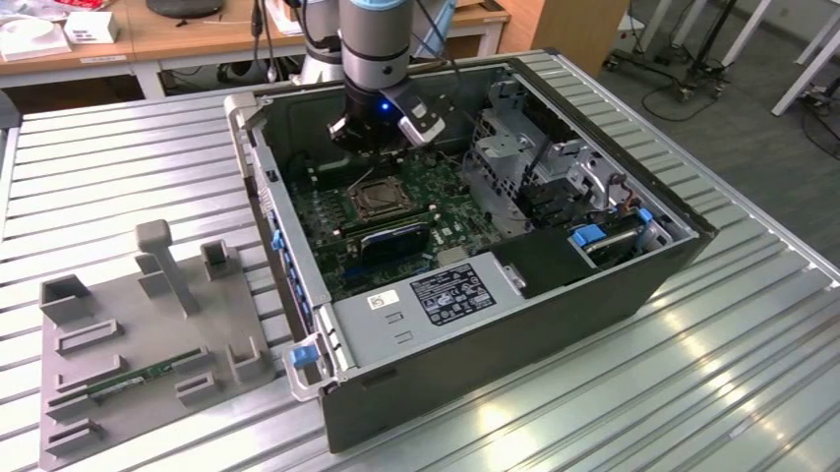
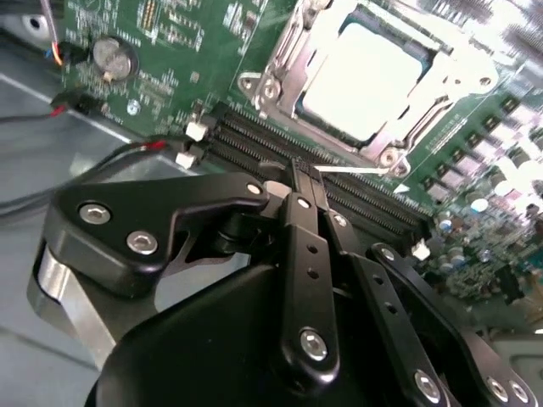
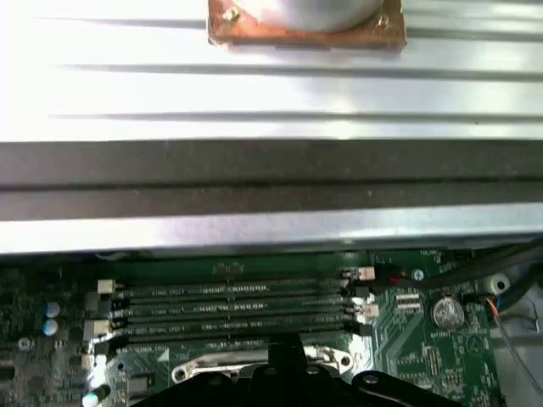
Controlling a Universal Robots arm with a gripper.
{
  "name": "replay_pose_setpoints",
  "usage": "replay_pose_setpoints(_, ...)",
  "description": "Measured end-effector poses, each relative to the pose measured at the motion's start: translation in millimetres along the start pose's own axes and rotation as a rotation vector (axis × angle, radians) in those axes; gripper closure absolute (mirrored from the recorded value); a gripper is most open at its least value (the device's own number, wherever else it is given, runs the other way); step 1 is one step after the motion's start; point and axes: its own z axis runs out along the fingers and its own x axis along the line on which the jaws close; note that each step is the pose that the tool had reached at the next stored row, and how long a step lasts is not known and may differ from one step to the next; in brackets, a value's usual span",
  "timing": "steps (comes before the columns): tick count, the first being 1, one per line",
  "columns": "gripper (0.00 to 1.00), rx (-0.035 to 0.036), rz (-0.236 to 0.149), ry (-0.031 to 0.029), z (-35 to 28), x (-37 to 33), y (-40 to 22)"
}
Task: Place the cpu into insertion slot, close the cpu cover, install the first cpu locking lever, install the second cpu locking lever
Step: 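Install the first cpu locking lever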
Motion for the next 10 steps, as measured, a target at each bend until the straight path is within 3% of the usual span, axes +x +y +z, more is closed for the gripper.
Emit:
replay_pose_setpoints(2,0.89,-0.0131,0.001,0.0003,-0.5,1.4,0.0)
replay_pose_setpoints(5,0.89,-0.0246,0.002,-0.0007,-1.3,3.7,0.0)
replay_pose_setpoints(10,0.89,-0.027,0.002,-0.0033,-1.8,7.8,-0.1)
